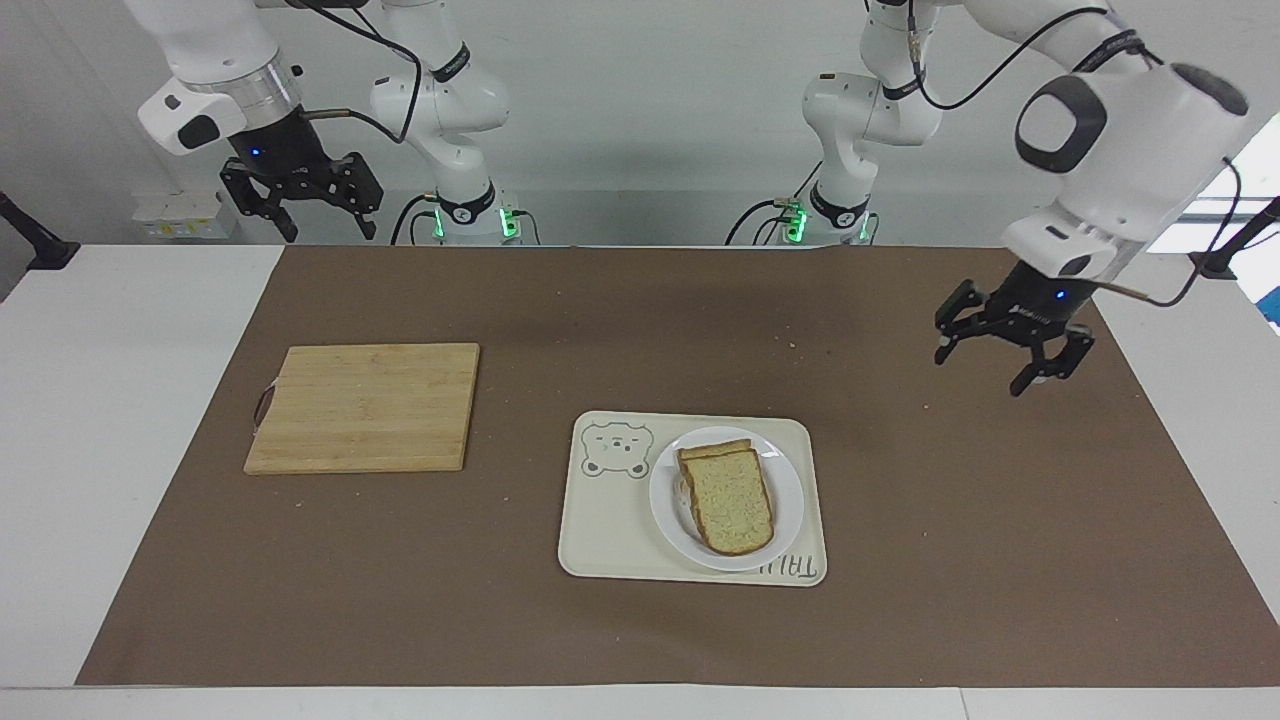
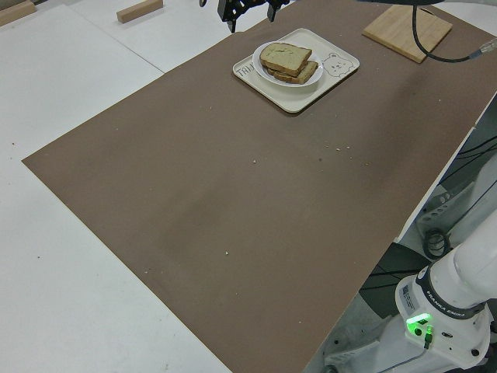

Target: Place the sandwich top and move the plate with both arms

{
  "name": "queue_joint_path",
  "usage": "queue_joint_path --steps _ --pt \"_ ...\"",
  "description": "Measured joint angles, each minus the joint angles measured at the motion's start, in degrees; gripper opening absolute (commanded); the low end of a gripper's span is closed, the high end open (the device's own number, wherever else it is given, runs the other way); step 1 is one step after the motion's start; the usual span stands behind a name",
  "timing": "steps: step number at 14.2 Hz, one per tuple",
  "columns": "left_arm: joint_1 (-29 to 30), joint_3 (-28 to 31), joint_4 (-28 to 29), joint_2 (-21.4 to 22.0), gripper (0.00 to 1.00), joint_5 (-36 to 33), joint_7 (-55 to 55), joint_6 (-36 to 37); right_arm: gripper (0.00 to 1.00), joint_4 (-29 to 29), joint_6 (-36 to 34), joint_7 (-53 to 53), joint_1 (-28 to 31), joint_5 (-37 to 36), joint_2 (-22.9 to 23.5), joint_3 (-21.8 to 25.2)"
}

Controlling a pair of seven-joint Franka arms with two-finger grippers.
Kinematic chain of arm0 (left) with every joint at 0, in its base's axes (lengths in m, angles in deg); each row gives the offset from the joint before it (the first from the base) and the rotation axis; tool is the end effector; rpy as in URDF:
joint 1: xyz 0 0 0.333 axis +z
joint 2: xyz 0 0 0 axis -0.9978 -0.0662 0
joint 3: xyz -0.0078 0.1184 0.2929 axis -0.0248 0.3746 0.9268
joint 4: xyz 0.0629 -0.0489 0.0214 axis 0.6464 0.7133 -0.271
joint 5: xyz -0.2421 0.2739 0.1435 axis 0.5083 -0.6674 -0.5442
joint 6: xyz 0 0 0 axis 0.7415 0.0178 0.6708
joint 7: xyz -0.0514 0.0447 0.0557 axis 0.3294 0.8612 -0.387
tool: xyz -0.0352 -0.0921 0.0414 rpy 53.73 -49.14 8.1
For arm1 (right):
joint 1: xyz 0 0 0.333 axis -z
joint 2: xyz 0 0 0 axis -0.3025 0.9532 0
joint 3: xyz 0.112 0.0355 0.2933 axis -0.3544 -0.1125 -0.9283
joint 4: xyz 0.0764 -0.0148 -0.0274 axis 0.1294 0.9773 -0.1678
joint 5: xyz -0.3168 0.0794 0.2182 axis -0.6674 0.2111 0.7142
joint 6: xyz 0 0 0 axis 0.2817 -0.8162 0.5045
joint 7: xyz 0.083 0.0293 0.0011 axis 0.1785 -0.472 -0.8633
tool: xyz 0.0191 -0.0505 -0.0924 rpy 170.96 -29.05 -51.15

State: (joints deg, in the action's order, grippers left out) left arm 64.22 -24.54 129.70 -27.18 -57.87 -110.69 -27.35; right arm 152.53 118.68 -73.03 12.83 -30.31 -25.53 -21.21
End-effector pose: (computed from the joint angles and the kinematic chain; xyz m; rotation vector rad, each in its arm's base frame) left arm 0.6053 -0.0323 0.6069 2.8834 -0.6974 0.3659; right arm 0.5261 -0.0059 0.6579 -3.1017 0.0110 0.0068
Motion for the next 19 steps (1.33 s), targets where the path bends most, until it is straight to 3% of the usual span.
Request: queue_joint_path --steps 3,6,10,19 --pt "0.06 1.89 -6.03 0.47 1.00 -5.12 0.00 10.93 1.00 0.00 0.00 0.00 0.00 0.00 0.00 0.00" --pt "0.55 2.05 -8.84 1.35 1.00 -8.87 0.00 16.31 1.00 0.00 0.00 0.00 0.00 0.00 0.00 0.00" --pt "0.81 2.15 -9.24 4.10 1.00 -11.64 0.69 18.50 1.00 0.00 0.00 0.00 0.00 0.00 0.00 0.00" --pt "2.76 1.99 -9.21 4.18 1.00 -11.94 5.34 18.90 1.00 0.00 -0.61 0.00 -0.03 0.55 0.00 -0.04"
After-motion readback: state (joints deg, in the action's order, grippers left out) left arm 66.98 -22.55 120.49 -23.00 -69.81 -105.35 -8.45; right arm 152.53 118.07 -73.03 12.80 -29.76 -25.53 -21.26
